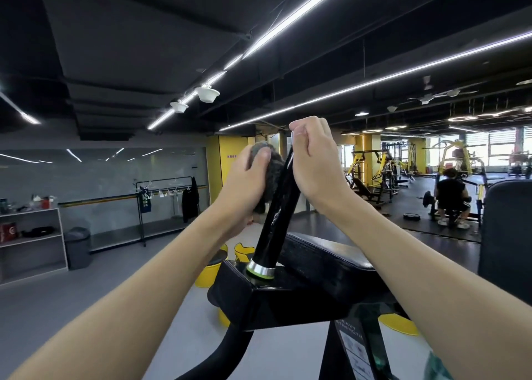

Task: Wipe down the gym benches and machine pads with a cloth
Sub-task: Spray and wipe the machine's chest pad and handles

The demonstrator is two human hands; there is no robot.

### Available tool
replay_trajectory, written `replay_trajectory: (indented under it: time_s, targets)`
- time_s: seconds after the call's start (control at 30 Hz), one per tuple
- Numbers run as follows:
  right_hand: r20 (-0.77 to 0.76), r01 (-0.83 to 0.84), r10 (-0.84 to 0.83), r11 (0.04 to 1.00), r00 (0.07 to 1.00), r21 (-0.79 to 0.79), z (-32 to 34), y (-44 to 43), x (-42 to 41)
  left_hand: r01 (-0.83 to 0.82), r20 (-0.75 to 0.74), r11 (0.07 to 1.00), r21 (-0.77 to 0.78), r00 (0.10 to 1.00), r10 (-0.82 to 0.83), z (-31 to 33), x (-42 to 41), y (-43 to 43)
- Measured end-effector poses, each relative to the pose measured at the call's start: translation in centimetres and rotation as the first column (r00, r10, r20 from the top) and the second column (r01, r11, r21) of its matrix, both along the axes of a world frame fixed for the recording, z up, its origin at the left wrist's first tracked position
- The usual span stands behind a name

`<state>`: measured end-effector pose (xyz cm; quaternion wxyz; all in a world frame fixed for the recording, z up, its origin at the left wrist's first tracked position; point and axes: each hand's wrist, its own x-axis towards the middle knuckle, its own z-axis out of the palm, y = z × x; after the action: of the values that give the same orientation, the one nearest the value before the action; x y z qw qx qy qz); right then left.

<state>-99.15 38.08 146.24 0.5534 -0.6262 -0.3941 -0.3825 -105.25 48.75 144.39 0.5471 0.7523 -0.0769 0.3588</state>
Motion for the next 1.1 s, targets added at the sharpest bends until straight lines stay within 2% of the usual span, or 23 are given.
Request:
replay_trajectory:
  time_s: [0.1, 0.37, 0.47, 0.53, 0.6, 0.63, 0.67, 0.7, 0.77, 0.8, 0.83, 1.0, 1.1]
  targets:
    - [-0.003, -0.020, 0.020, 0.999, 1.000, -0.026, 0.1, -0.3, 0.1, -0.012, 0.069, 0.998, 0.066, 0.998, 0.008, 1.5, 1.1, -1.7]
    - [0.017, -0.018, 0.018, 1.000, 1.000, 0.018, -0.2, 0.1, 0.3, -0.104, 0.027, 0.946, 0.308, 0.995, 0.100, -3.0, -1.6, 0.7]
    - [0.002, -0.044, 0.043, 0.999, 0.999, 0.030, -0.2, 0.1, 0.1, -0.090, -0.020, 0.930, 0.357, 0.994, 0.104, -4.5, -2.6, 1.8]
    - [-0.010, -0.061, 0.061, 0.997, 0.998, 0.048, -0.3, 0.2, 0.1, -0.071, -0.101, 0.882, 0.466, 0.986, 0.133, -4.9, -3.6, 2.7]
    - [-0.016, -0.070, 0.071, 0.996, 0.997, 0.058, -0.3, 0.4, 0.1, -0.046, -0.182, 0.794, 0.606, 0.964, 0.194, -4.5, -4.6, 3.4]
    - [-0.012, -0.065, 0.066, 0.996, 0.998, 0.062, -0.4, 0.4, 0.2, -0.060, -0.176, 0.759, 0.648, 0.958, 0.226, -3.9, -4.9, 3.5]
    - [-0.005, -0.058, 0.059, 0.996, 0.998, 0.069, -0.4, 0.4, 0.2, -0.109, -0.133, 0.750, 0.652, 0.958, 0.254, -3.1, -4.7, 3.3]
    - [0.002, -0.056, 0.056, 0.996, 0.998, 0.075, -0.4, 0.5, 0.2, -0.184, -0.070, 0.793, 0.581, 0.959, 0.273, -2.2, -4.4, 2.8]
    - [0.012, -0.048, 0.048, 0.995, 0.999, 0.088, -0.4, 0.5, 0.3, -0.247, 0.005, 0.929, 0.274, 0.967, 0.256, -0.1, -2.8, 1.2]
    - [0.014, -0.046, 0.045, 0.995, 0.999, 0.087, -0.4, 0.6, 0.4, -0.230, 0.022, 0.960, 0.158, 0.973, 0.229, 0.8, -2.0, 0.2]
    - [0.016, -0.044, 0.043, 0.996, 0.999, 0.083, -0.5, 0.5, 0.4, -0.217, 0.044, 0.966, 0.142, 0.976, 0.213, 1.3, -1.2, -0.8]
    - [0.024, -0.045, 0.043, 0.998, 0.999, 0.047, -0.6, 0.2, 0.7, -0.176, 0.113, 0.923, 0.343, 0.983, 0.145, 0.1, -0.6, -1.4]
    - [0.022, -0.040, 0.038, 0.997, 0.999, 0.059, -0.6, 0.4, 0.6, -0.210, 0.111, 0.873, 0.441, 0.978, 0.179, -1.1, -1.4, -0.3]
